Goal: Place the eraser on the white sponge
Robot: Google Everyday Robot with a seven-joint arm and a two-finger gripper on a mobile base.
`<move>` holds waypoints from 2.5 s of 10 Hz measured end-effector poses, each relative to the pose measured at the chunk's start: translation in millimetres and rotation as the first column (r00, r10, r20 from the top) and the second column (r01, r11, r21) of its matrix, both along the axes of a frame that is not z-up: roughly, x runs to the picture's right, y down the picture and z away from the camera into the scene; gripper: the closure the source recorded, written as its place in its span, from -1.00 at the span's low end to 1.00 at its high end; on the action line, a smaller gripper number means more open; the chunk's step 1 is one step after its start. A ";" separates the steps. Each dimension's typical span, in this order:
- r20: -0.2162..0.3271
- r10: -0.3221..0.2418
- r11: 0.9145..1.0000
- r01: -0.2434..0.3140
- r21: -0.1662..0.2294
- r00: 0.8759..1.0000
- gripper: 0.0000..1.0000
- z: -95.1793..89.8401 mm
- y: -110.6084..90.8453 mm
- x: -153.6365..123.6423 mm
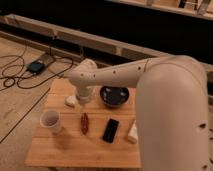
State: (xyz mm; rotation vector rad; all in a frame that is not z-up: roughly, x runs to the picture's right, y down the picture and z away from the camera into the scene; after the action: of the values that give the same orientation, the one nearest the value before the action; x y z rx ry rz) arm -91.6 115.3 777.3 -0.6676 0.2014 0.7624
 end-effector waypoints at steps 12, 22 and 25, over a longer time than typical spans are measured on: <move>-0.187 0.172 0.975 -0.194 -0.107 0.967 -0.49 4.4 100.4 112.3; -0.241 0.241 0.956 -0.273 -0.109 0.940 -0.49 27.4 118.5 136.8; -0.240 0.263 0.950 -0.294 -0.105 0.935 -0.49 35.2 118.6 131.2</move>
State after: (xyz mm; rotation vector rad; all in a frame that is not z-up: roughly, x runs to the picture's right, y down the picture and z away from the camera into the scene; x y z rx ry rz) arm 39.6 233.9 812.5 -0.7523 0.3731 1.1072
